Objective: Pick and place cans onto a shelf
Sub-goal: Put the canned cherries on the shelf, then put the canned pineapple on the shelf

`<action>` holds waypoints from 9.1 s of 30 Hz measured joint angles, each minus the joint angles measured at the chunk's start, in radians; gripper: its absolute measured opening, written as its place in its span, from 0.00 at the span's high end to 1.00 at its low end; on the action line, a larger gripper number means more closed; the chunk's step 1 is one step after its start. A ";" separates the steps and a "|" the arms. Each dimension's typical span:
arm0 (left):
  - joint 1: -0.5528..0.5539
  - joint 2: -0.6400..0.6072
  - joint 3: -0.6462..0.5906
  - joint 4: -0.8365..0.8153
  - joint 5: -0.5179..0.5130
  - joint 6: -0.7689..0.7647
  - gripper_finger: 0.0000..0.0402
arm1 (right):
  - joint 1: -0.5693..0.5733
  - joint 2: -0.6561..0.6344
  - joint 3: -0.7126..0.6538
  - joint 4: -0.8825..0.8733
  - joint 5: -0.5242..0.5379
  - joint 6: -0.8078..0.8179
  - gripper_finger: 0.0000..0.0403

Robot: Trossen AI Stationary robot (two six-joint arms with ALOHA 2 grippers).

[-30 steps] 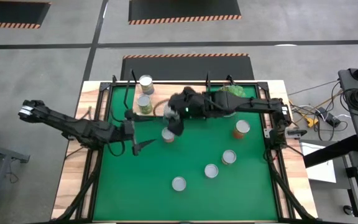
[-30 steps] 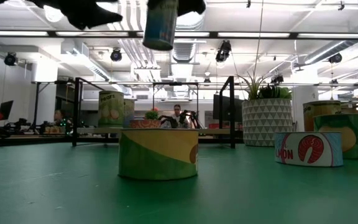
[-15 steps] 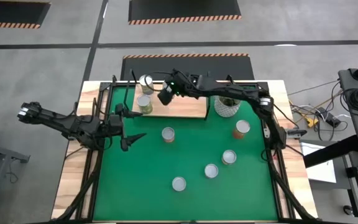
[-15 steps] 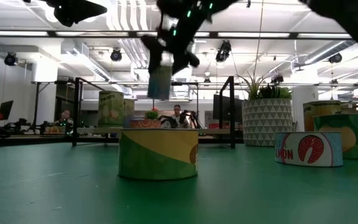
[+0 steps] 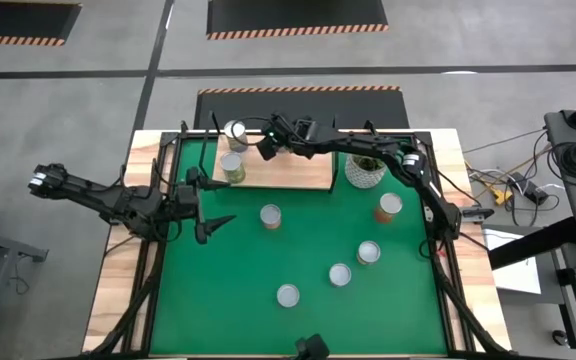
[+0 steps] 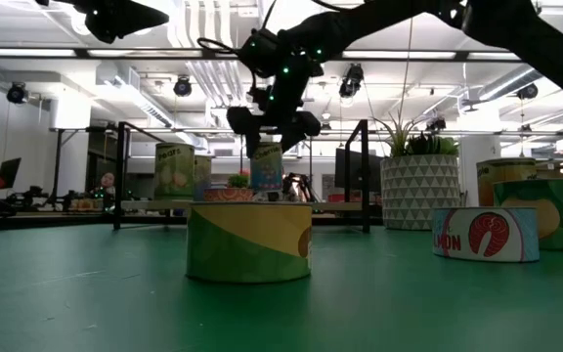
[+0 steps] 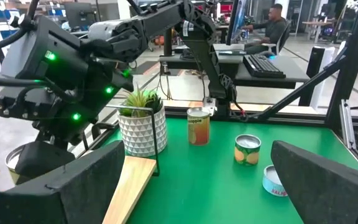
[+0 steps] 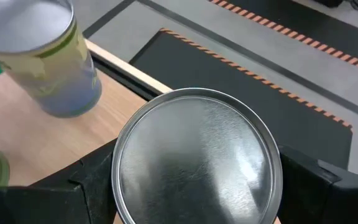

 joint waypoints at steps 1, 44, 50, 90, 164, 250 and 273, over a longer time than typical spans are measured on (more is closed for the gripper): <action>0.000 0.000 0.000 0.000 0.000 0.000 0.04 | 0.000 0.000 0.001 0.001 0.000 0.007 0.24; 0.000 0.001 0.000 -0.004 0.000 -0.010 0.04 | -0.018 -0.049 0.059 -0.369 -0.276 -0.361 0.74; 0.000 0.003 0.000 -0.007 0.000 -0.010 0.04 | -0.045 -0.003 0.059 -0.345 -0.210 -0.367 0.94; 0.000 0.008 0.000 -0.045 0.001 -0.019 0.04 | 0.188 -0.081 0.058 -0.355 -0.271 -0.399 0.98; 0.000 0.010 0.002 -0.065 -0.002 -0.088 0.04 | 0.211 -0.970 -1.145 -0.598 -0.368 0.535 0.05; 0.001 0.012 0.001 -0.065 -0.036 -0.091 0.04 | 0.113 0.025 0.264 -0.563 -0.210 -0.088 0.10; 0.002 0.058 0.000 -0.064 -0.049 -0.126 0.04 | -0.064 0.014 0.279 -0.558 -0.401 -0.402 0.77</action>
